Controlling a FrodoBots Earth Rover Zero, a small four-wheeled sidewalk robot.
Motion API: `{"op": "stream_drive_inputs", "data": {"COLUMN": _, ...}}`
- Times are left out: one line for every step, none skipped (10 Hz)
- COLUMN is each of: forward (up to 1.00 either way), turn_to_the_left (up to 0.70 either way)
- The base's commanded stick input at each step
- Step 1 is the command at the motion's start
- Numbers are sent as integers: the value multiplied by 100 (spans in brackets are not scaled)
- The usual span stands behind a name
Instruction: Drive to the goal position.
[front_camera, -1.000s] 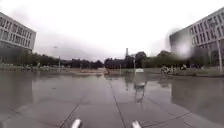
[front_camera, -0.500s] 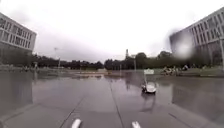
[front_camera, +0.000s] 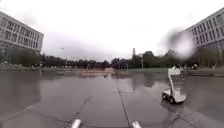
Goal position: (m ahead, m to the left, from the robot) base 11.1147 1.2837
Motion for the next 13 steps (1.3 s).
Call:
{"op": "stream_drive_inputs", "data": {"forward": 70, "turn_to_the_left": 1}}
{"op": "stream_drive_inputs", "data": {"forward": 70, "turn_to_the_left": 0}}
{"op": "stream_drive_inputs", "data": {"forward": 70, "turn_to_the_left": 0}}
{"op": "stream_drive_inputs", "data": {"forward": 70, "turn_to_the_left": 0}}
{"op": "stream_drive_inputs", "data": {"forward": 70, "turn_to_the_left": 0}}
{"op": "stream_drive_inputs", "data": {"forward": 70, "turn_to_the_left": -11}}
{"op": "stream_drive_inputs", "data": {"forward": 70, "turn_to_the_left": -29}}
{"op": "stream_drive_inputs", "data": {"forward": 70, "turn_to_the_left": -20}}
{"op": "stream_drive_inputs", "data": {"forward": 70, "turn_to_the_left": 0}}
{"op": "stream_drive_inputs", "data": {"forward": 70, "turn_to_the_left": 0}}
{"op": "stream_drive_inputs", "data": {"forward": 70, "turn_to_the_left": 0}}
{"op": "stream_drive_inputs", "data": {"forward": 70, "turn_to_the_left": 0}}
{"op": "stream_drive_inputs", "data": {"forward": 70, "turn_to_the_left": -4}}
